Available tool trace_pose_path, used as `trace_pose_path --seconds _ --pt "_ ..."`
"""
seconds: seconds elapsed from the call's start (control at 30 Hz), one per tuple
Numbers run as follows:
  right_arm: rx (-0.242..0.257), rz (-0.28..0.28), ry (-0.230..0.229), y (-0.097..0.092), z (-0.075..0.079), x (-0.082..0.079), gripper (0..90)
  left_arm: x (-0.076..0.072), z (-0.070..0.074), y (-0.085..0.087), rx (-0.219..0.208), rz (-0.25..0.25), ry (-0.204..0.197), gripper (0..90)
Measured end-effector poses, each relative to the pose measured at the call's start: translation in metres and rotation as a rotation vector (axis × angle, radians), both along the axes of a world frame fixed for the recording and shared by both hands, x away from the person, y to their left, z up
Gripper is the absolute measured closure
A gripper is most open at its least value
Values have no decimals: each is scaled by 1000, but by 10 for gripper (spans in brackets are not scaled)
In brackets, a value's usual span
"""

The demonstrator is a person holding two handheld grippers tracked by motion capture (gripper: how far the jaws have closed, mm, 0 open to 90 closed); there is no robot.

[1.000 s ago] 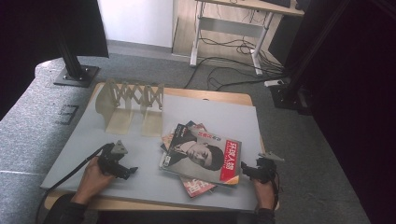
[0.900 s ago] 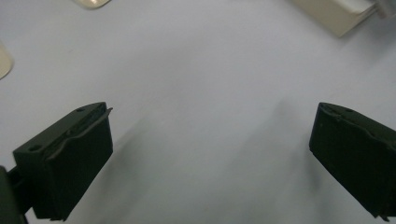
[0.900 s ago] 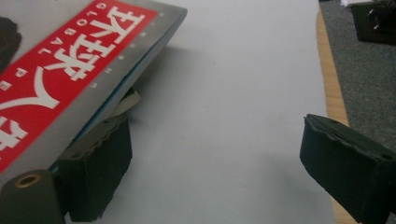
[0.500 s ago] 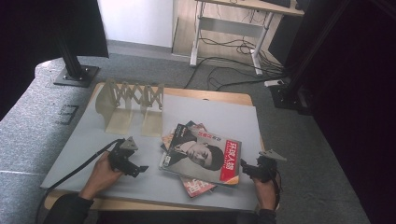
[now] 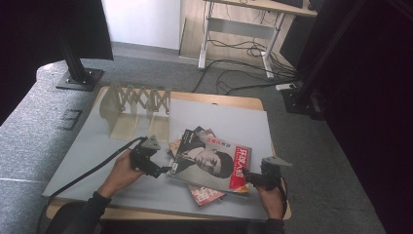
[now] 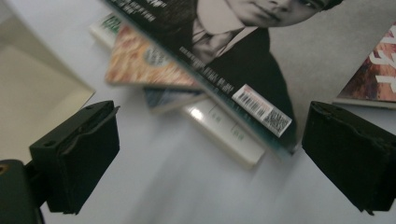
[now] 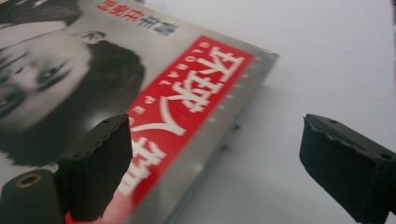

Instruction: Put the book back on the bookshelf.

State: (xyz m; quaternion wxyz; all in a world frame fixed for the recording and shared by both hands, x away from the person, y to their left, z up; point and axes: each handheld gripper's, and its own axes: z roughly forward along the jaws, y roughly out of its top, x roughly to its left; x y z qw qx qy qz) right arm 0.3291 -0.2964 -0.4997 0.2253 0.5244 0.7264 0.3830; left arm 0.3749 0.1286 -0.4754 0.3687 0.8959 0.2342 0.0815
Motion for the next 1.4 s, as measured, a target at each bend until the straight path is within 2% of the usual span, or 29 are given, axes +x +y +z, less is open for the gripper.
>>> trace_pose_path --seconds 0.07,0.1,0.2,0.27,0.3,0.4,0.43,0.47,0.57,0.63,0.7,0.87,1.07,1.4 --pt "3 37 1 7 0 0 95 1 -4 -14 18 -9 3 45" --pt "3 37 1 7 0 0 95 1 -4 -14 18 -9 3 42" --pt "9 67 19 13 -2 2 96 -1 -12 -25 58 -18 4 21" --pt "12 71 25 13 -3 2 96 -1 -13 -26 60 -18 6 17" --pt "14 80 32 14 -4 3 98 -1 -14 -27 61 -20 12 26" --pt "8 88 44 16 -5 3 129 -2 -18 -30 16 -35 45 29" --pt "5 95 43 17 -6 3 129 -2 -18 -30 16 -35 45 29" --pt "4 101 47 17 -7 3 132 -2 -20 -31 0 -55 61 30" --pt "7 107 48 18 -7 4 136 -4 -23 -33 3 -61 59 47" --pt "20 105 55 18 -8 4 145 -5 -25 -35 -6 -69 59 104" --pt "23 105 58 18 -8 4 151 -7 -25 -36 4 -63 44 123" --pt "36 107 57 17 -9 5 149 -9 -25 -37 8 -61 44 130" --pt "38 113 45 19 -11 6 133 -16 -24 -37 27 -64 58 114" --pt "39 127 36 22 -12 12 117 -29 -26 -36 36 -71 73 112"
